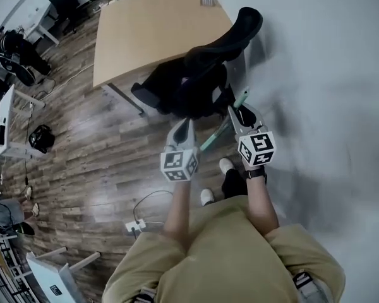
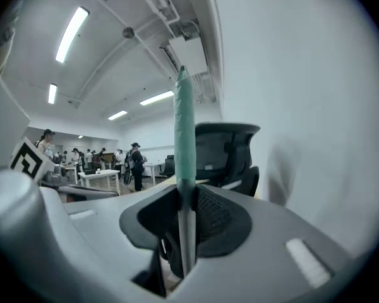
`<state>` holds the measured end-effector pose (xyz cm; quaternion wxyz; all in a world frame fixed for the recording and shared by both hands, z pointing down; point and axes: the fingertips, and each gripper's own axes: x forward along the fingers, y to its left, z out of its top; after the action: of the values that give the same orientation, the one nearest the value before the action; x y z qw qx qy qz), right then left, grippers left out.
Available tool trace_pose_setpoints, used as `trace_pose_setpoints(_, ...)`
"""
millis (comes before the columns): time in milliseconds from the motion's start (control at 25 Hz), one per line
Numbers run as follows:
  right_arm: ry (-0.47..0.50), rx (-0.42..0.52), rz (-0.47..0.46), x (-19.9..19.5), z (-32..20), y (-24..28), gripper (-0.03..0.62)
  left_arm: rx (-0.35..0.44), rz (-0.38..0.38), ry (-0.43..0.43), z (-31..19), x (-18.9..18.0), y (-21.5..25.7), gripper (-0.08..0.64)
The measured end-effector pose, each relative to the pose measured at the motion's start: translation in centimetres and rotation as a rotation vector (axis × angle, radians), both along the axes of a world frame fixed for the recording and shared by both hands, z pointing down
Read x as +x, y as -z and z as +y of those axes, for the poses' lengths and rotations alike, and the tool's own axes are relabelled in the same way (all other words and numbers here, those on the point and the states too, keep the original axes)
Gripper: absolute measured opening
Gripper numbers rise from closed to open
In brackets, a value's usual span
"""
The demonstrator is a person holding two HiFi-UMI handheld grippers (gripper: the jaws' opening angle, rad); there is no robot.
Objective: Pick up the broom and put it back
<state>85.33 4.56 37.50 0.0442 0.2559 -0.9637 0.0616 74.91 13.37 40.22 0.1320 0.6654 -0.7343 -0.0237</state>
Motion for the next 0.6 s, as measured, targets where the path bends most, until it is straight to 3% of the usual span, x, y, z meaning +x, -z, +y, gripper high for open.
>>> trace_pose_setpoints(360,-0.041,0.168,-0.112,2.7,5.0,13.4,0.087,0.173,-0.16,-0.1,1.8,3.0,14.5,0.0)
trace_pose_setpoints(480,-0.028,0.209,-0.11,2.5,7.3,15.3,0.087,0.198,-0.2,-0.083,4.0,3.1,17.1,0.0)
trace_pose_setpoints(600,0.002,0.225,-0.108,1.9,9.6,16.6,0.087,0.202,-0.286,-0.02,6.7,2.4,19.1,-0.002)
